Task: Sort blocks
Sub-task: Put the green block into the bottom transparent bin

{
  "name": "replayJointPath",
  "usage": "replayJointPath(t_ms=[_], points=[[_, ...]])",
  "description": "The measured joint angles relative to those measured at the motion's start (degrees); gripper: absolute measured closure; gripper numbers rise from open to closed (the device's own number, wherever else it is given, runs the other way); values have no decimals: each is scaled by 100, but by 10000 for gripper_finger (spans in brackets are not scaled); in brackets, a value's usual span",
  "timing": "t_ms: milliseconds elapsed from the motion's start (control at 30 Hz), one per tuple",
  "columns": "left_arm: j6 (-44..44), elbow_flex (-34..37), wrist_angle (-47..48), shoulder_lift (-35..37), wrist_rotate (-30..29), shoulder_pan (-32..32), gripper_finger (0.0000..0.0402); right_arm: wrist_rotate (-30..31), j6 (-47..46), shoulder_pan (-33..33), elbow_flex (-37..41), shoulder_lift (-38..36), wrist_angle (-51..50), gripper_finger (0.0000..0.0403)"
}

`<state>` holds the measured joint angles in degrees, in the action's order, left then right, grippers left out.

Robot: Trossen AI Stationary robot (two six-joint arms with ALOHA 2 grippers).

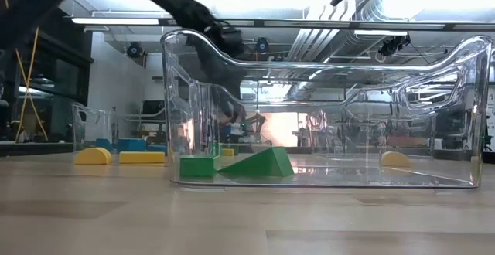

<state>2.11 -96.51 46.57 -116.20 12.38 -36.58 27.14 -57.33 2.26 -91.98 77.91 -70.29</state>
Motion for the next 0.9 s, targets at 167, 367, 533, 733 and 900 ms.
replayJointPath(t_ms=[167,367,533,733,900], points=[[660,-1045,877,-726,-1051,210,163,-17,-224,-2,0,0,26,402],[889,-1455,1613,-1362,-1399,344,164,-19,-285,-4,0,0,48,402],[919,-1442,1886,-1702,-1427,330,167,-20,-281,-4,0,0,70,402],[974,-1462,1838,-1810,-1457,321,195,-23,-282,-4,0,0,71,402],[1346,-1460,1793,-1802,-1440,330,262,-24,-263,-4,0,2,71,402]])
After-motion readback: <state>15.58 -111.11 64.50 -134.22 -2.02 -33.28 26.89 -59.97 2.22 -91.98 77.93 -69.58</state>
